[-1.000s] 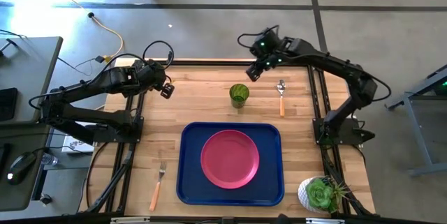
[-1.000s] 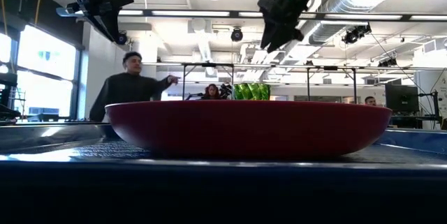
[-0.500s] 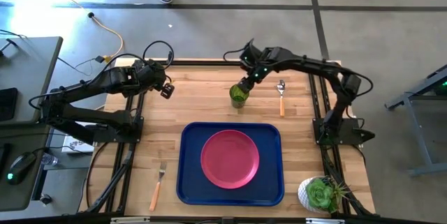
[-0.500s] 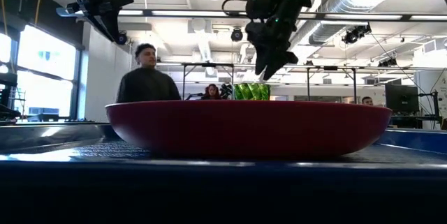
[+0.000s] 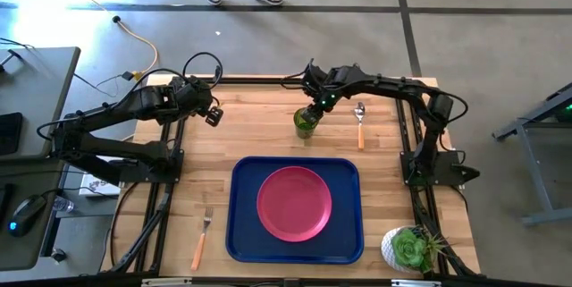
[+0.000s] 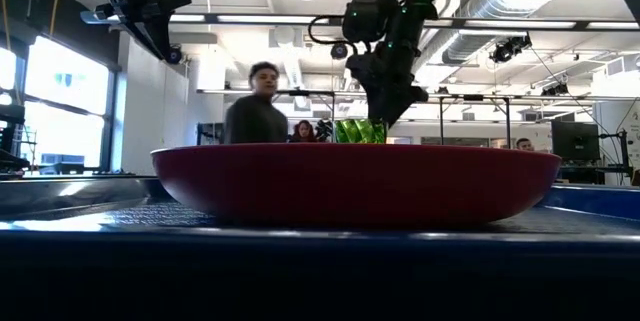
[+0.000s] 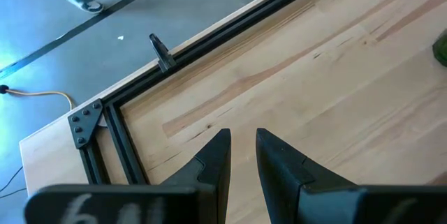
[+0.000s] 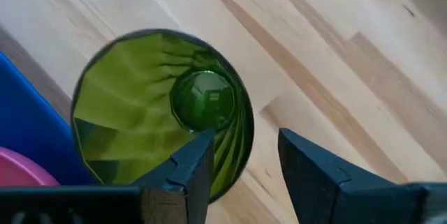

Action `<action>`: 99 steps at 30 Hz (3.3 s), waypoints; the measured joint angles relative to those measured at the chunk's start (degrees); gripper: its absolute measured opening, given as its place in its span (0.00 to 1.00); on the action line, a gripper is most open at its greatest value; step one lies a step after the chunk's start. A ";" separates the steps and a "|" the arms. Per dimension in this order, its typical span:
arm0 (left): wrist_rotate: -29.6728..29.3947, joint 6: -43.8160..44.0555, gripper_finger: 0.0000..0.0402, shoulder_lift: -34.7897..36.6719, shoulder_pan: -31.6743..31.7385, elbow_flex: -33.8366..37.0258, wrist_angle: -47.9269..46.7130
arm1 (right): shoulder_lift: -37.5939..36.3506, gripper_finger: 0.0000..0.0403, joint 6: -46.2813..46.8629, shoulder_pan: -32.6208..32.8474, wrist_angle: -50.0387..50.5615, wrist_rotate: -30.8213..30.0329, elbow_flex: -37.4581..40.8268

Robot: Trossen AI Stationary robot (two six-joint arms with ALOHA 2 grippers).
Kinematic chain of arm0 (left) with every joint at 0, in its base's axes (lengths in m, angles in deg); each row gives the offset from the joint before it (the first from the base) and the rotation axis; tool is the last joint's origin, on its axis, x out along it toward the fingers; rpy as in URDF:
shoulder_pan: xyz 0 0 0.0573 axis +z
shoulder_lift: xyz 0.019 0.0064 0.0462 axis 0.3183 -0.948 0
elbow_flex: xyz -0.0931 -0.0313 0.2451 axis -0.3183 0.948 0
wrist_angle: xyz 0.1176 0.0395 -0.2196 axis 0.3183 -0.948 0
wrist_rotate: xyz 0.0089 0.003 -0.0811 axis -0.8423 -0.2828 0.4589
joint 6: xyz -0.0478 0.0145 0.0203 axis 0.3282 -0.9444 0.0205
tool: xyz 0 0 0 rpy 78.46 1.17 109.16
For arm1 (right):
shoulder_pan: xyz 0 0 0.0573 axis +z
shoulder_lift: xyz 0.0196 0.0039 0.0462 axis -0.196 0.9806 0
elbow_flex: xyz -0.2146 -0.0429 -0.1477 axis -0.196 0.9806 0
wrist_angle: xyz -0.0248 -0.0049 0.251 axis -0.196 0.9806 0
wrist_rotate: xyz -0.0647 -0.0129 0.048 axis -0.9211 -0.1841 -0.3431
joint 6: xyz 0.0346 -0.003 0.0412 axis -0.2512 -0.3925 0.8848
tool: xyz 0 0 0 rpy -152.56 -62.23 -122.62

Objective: Pick and place plate/cup/fork/spoon on tray
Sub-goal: Put the green cup on the blue serving tray to the top right of the pink plate

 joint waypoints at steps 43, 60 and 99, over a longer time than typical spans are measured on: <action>0.24 -8.51 0.15 -0.02 0.00 0.00 -0.02 | -11.63 0.00 21.06 9.01 0.83 -10.63 0.00; 2.34 -10.93 0.15 -0.02 0.02 0.00 0.00 | -24.08 0.00 35.97 22.13 14.29 -22.47 -0.02; 6.81 -5.92 0.15 -0.02 -0.09 0.00 0.01 | -29.46 0.00 36.96 45.48 23.27 -13.88 11.60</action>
